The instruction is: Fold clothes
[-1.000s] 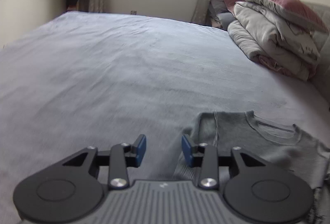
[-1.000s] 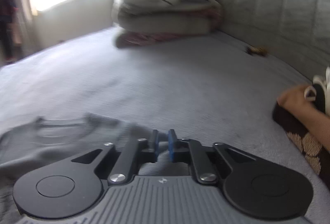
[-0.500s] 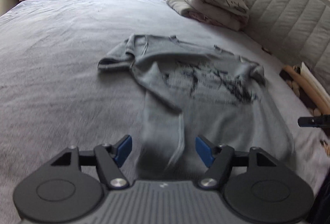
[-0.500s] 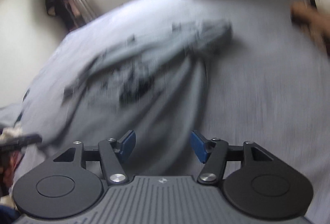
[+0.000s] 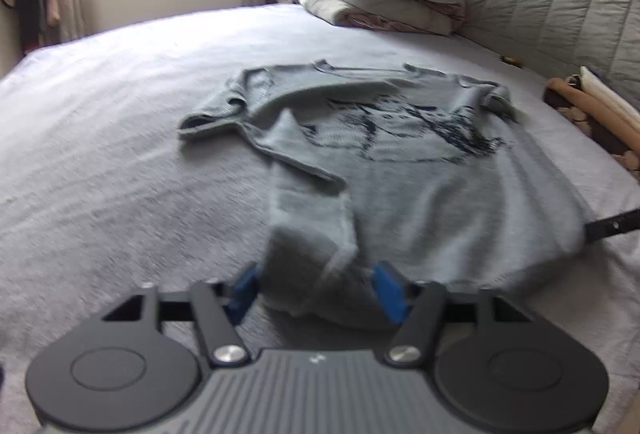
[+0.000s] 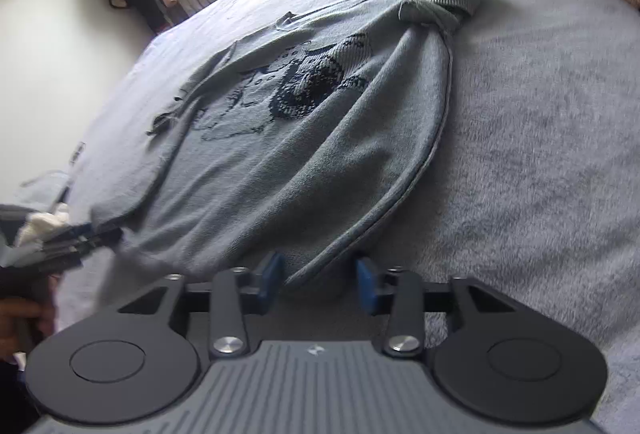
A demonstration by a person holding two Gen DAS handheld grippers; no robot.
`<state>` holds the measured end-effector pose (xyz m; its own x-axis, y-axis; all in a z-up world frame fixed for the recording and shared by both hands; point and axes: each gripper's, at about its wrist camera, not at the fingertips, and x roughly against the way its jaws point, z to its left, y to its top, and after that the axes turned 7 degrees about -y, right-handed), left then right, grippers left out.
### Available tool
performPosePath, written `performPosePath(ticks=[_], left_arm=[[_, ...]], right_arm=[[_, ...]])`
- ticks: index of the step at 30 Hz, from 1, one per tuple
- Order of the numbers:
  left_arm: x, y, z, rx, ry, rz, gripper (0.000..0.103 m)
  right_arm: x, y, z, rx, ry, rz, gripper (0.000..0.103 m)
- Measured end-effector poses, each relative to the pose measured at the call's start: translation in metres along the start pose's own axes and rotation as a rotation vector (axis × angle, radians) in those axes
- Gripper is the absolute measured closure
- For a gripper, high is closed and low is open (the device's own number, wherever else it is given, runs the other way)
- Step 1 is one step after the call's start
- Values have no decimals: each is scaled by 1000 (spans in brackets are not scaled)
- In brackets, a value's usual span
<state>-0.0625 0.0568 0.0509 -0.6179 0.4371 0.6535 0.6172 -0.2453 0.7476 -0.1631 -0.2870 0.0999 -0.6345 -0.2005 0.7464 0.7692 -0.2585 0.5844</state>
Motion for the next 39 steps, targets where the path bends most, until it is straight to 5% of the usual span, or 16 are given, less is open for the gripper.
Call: performPosePath(ticks=[1, 6, 11, 15, 18, 23, 25, 28, 30, 35, 39], left_arm=[[1, 1, 1, 7, 9, -2, 79], [16, 11, 12, 124, -39, -19, 86], [55, 22, 36, 536, -422, -161, 87], [67, 17, 44, 614, -493, -163, 87], [59, 6, 52, 634, -453, -99, 85], [28, -23, 66, 689, -259, 119, 82], [28, -24, 67, 688, -267, 109, 82], [36, -16, 59, 617, -274, 67, 69], [38, -12, 53, 565, -257, 63, 60], [38, -17, 58, 529, -209, 79, 59], [38, -22, 36, 379, -200, 109, 39]], right_arm=[[4, 1, 0, 6, -8, -23, 88], [36, 14, -5, -22, 22, -196, 95], [80, 34, -30, -127, 133, -403, 96], [101, 43, -66, -269, 239, -486, 96], [85, 45, -91, -339, 224, -353, 94], [53, 35, -97, -337, 43, -170, 91], [47, 33, -91, -311, 10, -145, 89], [42, 30, -84, -255, 19, -113, 61], [34, 26, -78, -219, 37, -64, 59], [23, 3, -65, -137, 48, 66, 59], [19, -17, -50, -55, 72, 128, 59]])
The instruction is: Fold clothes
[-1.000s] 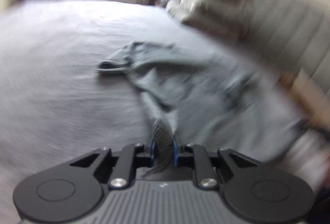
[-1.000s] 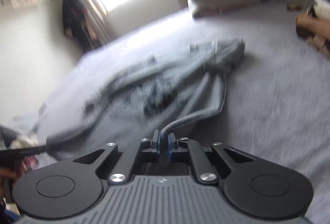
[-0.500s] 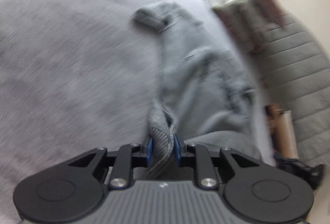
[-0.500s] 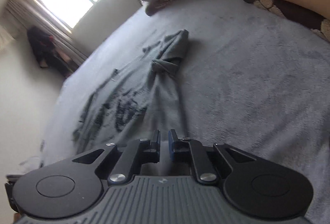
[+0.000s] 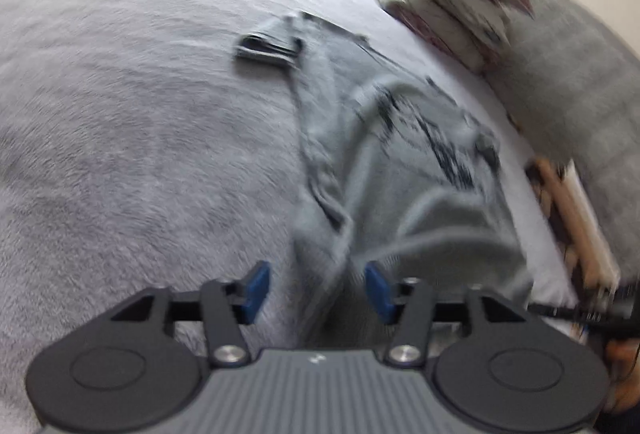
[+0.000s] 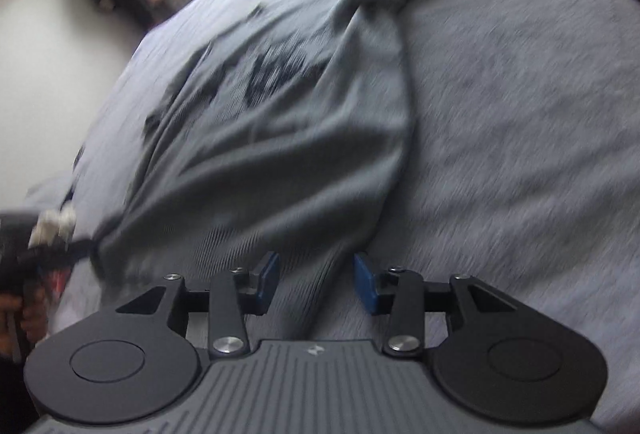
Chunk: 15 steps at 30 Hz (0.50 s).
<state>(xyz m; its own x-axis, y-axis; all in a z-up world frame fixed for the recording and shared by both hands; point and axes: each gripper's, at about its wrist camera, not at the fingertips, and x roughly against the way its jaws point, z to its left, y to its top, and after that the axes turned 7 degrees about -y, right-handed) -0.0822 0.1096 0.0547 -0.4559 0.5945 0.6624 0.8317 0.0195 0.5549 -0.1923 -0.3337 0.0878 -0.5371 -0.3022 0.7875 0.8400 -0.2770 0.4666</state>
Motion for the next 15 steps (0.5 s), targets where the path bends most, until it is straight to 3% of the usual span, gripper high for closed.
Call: performPosePath(ticks=[2, 5, 7, 10, 15], left_arm=[[-7, -6, -10, -71, 50, 11, 39], [-18, -10, -16, -130, 133, 21, 47], [-19, -10, -14, -141, 145, 20, 74], [-12, -5, -10, -114, 127, -3, 92], [10, 5, 1, -41, 43, -64, 95]], right_arm=[[-1, -5, 10, 60, -17, -16, 59], [-3, -6, 19, 99, -10, -26, 59], [-6, -5, 25, 109, -17, -26, 59], [-7, -5, 28, 113, -22, -24, 59], [-9, -9, 30, 120, -24, -28, 60]])
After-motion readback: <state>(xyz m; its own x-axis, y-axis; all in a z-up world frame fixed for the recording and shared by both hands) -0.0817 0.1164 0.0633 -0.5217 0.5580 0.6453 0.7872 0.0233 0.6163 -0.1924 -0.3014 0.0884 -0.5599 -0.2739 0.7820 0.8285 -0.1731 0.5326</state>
